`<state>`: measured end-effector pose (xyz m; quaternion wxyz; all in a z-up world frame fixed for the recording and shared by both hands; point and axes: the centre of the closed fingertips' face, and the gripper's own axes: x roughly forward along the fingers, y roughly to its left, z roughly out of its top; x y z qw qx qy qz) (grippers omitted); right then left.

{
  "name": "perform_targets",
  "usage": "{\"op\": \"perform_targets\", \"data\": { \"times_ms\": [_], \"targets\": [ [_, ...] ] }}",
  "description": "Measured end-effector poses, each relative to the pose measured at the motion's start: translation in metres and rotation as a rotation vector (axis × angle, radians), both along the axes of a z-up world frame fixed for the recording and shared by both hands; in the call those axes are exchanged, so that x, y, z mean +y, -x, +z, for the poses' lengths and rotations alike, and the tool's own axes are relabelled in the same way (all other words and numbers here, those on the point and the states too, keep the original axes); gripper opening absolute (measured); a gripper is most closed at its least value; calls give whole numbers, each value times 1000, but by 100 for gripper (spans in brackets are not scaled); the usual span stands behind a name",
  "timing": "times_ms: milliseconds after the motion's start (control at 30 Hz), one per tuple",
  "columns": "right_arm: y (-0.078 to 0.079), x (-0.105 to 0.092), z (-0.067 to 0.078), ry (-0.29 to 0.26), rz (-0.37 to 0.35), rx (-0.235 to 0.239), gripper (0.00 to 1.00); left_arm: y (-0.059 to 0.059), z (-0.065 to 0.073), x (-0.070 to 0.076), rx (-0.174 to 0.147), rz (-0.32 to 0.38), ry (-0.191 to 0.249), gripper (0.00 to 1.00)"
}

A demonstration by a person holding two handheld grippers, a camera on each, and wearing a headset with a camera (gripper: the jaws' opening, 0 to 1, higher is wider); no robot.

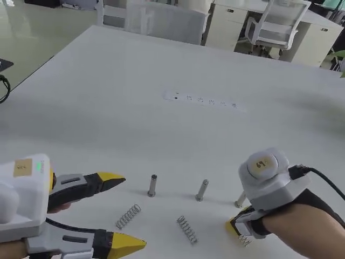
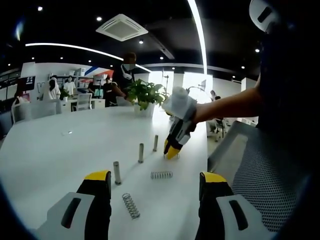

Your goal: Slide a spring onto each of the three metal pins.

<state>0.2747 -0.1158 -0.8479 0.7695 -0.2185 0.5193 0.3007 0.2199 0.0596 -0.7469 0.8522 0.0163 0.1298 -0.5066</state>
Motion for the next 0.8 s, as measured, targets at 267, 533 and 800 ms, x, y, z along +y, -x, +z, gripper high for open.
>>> {"op": "perform_targets", "data": {
  "times_ms": [267,533,800],
  "targets": [
    [1,-1,-7,25,8,30,12,2,-1,1,1,1,4,68],
    [3,0,-7,43,13,49,10,2,-2,3,2,4,3,67],
    [1,-2,-7,35,-12,60,8,3,-1,2,3,2,4,66]
  ]
}}
